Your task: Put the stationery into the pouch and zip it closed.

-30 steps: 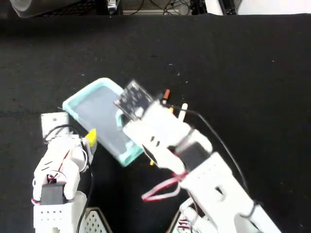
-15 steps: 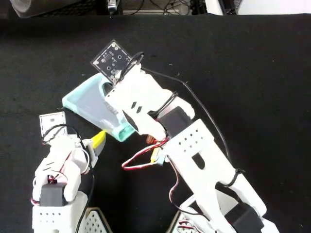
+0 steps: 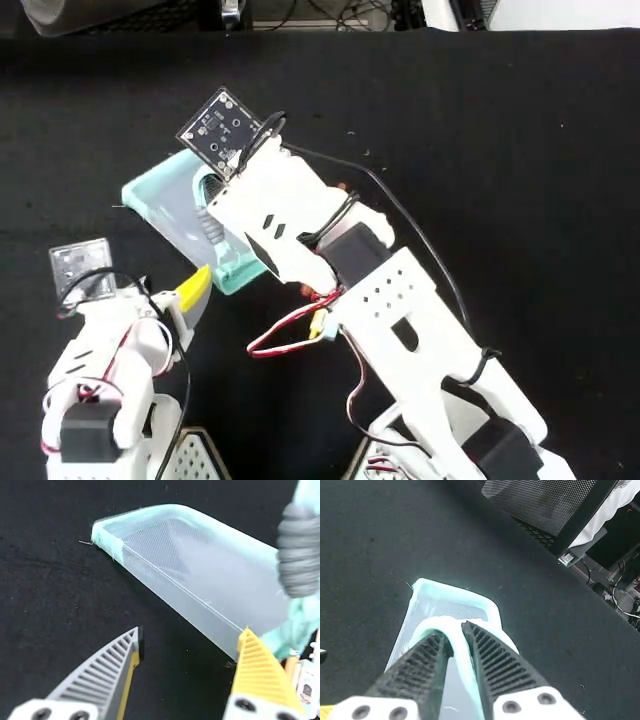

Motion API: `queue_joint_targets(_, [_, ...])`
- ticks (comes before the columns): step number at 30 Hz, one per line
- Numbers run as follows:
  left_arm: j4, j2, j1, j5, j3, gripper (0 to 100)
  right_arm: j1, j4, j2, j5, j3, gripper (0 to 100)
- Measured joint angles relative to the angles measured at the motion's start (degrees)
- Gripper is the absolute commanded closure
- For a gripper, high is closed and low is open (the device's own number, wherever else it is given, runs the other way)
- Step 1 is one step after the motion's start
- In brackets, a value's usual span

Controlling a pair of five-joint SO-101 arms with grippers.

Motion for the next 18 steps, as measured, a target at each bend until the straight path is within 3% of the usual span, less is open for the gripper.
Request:
queue_joint_targets(7, [2.55,-0.09,4.31,0.44,-1.23,69,0.00,0.00,0.00,0.00,0.00,98.7])
queue_joint_targets(11, [-1.41,-0.09,7.65,0.44,4.13,69,0.00,0.00,0.00,0.00,0.00,98.7])
queue_joint_targets(18, [-7.38,0.18,7.74,0.35,8.88,69,-0.09,0.00,0.00,0.00,0.00,98.7])
